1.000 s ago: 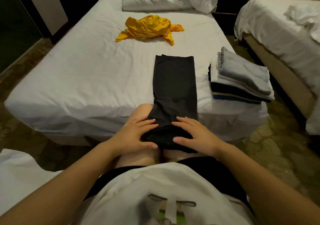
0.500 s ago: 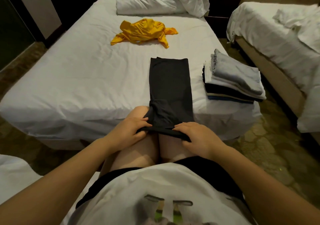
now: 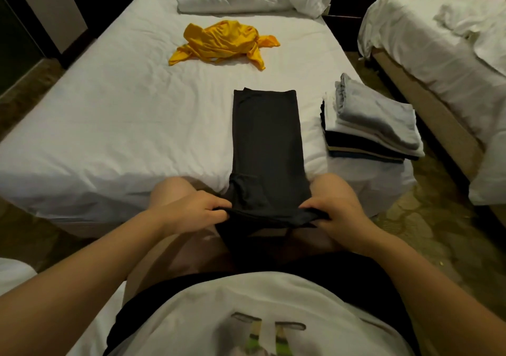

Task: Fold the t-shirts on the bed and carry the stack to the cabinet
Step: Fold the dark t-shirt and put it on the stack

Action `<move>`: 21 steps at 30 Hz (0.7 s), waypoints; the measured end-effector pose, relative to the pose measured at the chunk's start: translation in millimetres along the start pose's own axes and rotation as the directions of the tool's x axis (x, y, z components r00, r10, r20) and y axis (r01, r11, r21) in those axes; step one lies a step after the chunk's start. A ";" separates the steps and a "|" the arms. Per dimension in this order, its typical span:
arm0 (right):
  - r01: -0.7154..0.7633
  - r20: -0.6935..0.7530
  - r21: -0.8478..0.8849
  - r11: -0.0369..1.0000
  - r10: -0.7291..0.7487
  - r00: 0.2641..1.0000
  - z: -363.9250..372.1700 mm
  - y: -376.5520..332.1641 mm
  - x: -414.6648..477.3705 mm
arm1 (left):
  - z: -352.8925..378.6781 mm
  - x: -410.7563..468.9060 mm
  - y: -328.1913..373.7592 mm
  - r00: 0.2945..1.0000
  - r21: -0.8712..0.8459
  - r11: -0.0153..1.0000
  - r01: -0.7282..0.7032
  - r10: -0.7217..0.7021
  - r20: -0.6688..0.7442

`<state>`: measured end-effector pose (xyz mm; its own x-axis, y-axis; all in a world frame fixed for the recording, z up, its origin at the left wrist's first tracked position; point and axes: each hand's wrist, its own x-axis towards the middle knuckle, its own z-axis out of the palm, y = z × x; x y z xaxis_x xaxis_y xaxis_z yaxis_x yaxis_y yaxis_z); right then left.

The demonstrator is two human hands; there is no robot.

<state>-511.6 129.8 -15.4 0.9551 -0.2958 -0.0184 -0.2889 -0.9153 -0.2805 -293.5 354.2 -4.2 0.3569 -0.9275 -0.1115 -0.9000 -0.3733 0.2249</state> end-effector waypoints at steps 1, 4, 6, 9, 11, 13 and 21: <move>0.001 0.011 -0.023 1.000 0.000 1.000 -2.5 1.1 3.4 | -5.6 2.1 3.2 0.998 -0.006 0.999 0.043 -0.042 0.042; -0.040 0.008 0.024 0.999 0.040 0.999 -6.6 11.2 19.7 | -20.8 19.8 6.8 0.964 -0.192 0.969 0.153 -0.104 0.247; -0.170 -0.033 0.297 0.939 0.188 0.982 -17.1 11.1 32.5 | -33.0 37.0 9.1 0.931 -0.464 0.839 0.284 -0.125 0.343; -0.209 -0.109 0.659 0.722 0.367 0.924 -33.6 13.9 63.4 | -45.1 72.2 3.4 0.891 -0.848 0.286 0.446 -0.053 0.451; -0.181 -0.171 0.761 0.623 0.462 0.871 -42.1 22.9 92.9 | -52.0 103.7 -8.6 0.845 -0.845 -0.001 0.534 -0.037 0.534; -0.170 -0.197 0.814 0.555 0.539 0.819 -48.8 36.1 131.0 | -57.6 139.5 -23.6 0.805 -0.803 -0.119 0.584 -0.043 0.592; -0.239 -0.173 0.859 0.452 0.697 0.696 -44.7 108.9 322.2 | -59.7 311.7 -98.9 0.856 -0.769 -0.495 0.405 -0.090 0.509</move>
<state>-238.3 -77.4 -9.0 0.4518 -0.8911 -0.0422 -0.3026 -0.1085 -0.9469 -78.3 100.8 -3.3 0.2588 -0.7504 -0.6082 0.7826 -0.2062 0.5874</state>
